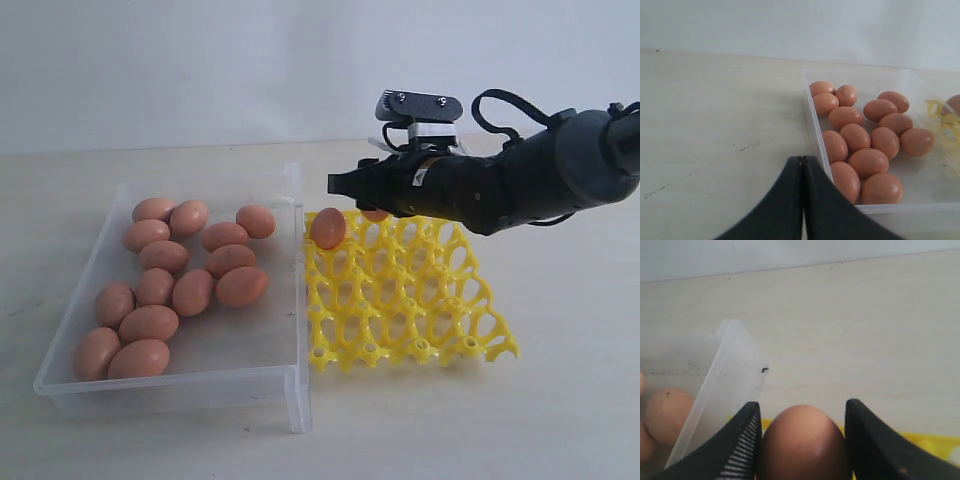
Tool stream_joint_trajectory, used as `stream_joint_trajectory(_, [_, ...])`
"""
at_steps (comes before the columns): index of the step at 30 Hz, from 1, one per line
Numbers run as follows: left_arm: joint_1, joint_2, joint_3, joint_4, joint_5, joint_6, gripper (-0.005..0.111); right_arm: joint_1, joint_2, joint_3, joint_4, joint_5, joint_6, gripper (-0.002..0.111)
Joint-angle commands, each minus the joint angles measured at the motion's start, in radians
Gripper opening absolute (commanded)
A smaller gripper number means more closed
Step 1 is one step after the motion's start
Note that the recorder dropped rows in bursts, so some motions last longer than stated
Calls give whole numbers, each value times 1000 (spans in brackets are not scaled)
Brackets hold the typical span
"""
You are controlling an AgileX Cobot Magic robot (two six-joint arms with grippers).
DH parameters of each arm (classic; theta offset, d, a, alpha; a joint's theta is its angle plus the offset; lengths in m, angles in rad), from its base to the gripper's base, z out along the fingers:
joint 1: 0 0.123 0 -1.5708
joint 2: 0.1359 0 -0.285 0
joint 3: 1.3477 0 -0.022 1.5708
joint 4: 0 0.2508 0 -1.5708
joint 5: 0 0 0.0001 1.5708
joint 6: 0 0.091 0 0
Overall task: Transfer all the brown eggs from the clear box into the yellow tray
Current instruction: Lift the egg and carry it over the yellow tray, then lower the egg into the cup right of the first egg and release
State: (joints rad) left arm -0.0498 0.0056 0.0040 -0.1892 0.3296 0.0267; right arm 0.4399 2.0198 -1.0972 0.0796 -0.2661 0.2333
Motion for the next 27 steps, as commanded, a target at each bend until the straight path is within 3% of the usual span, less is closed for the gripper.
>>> stream_joint_trajectory(1, [1,-6,-4,-7,-10,2,0,-4,4,-17,-13,-11,5,0])
stream_joint_trajectory(27, [1,-6,-4,-7,-10,2,0,-4,46,-20,-53,-29,30,0])
